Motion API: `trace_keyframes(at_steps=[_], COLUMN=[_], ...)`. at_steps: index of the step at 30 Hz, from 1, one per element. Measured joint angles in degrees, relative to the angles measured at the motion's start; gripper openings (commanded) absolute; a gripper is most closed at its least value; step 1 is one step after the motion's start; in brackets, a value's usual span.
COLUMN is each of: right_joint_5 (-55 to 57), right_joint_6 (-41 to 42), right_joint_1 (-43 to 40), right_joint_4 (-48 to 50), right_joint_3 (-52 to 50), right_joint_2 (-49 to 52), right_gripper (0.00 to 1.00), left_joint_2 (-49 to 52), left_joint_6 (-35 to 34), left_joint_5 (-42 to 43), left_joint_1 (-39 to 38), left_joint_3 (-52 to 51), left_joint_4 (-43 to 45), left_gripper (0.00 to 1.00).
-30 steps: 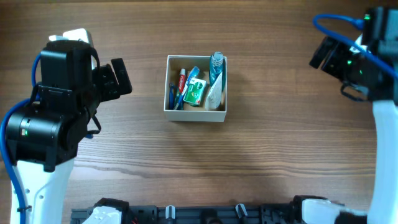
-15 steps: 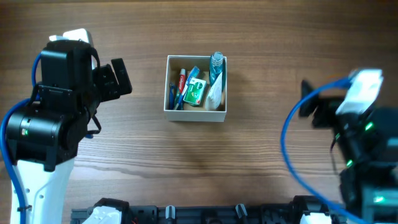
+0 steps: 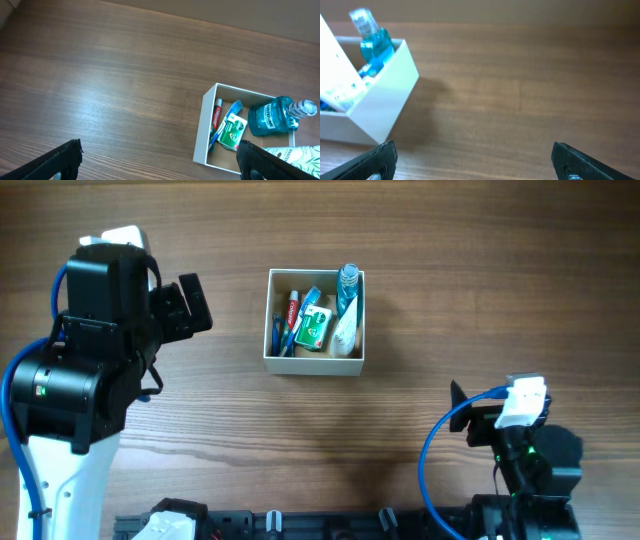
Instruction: Pack container
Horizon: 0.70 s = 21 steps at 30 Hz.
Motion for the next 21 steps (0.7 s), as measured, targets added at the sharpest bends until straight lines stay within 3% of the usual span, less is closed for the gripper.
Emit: trace_keyframes(at_steps=[21], right_joint_5=[-2.8], right_joint_6=[0.9], right_joint_1=[0.0], right_joint_4=[1.3], right_joint_3=[-8.2], right_joint_2=[-9.6], right_gripper=[1.0], left_joint_2=[0.0], left_joint_6=[0.0], left_joint_5=[-0.2], left_joint_1=[0.0], left_joint_3=[0.0], left_joint_4=[0.0], left_gripper=[1.0])
